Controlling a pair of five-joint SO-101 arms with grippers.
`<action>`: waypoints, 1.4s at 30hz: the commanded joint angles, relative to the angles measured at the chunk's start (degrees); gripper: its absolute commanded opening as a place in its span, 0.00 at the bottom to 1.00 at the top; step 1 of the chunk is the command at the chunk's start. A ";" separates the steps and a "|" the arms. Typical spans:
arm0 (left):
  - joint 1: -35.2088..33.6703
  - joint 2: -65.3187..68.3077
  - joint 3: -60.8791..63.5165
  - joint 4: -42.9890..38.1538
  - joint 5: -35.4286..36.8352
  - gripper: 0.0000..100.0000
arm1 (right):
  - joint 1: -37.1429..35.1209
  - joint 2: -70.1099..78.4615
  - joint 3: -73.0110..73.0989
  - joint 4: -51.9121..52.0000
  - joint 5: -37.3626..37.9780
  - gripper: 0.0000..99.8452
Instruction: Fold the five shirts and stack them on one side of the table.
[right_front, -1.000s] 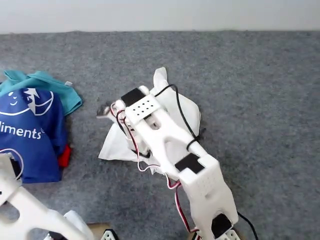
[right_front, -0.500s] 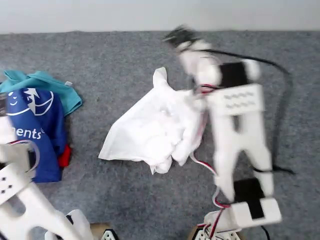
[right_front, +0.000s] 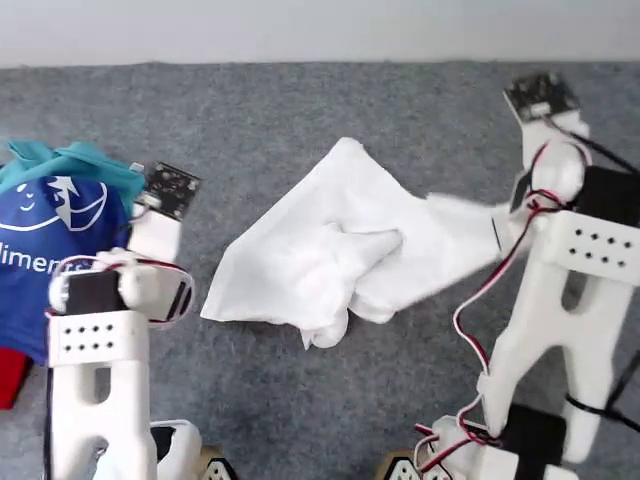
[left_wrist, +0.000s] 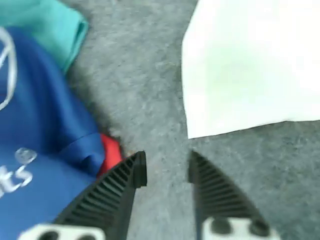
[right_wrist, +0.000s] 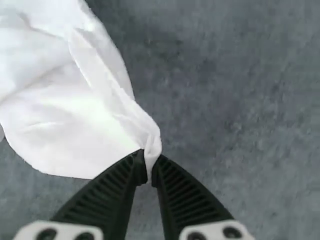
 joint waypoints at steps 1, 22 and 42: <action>1.14 -0.62 2.42 -4.40 0.26 0.21 | 4.26 -4.79 4.92 2.15 -0.09 0.01; 6.59 30.59 -7.69 -7.91 -4.66 0.21 | 26.42 -10.68 29.80 -3.82 2.20 0.01; 11.43 31.03 -25.89 -8.79 11.16 0.21 | 17.89 -10.68 18.99 2.15 10.02 0.01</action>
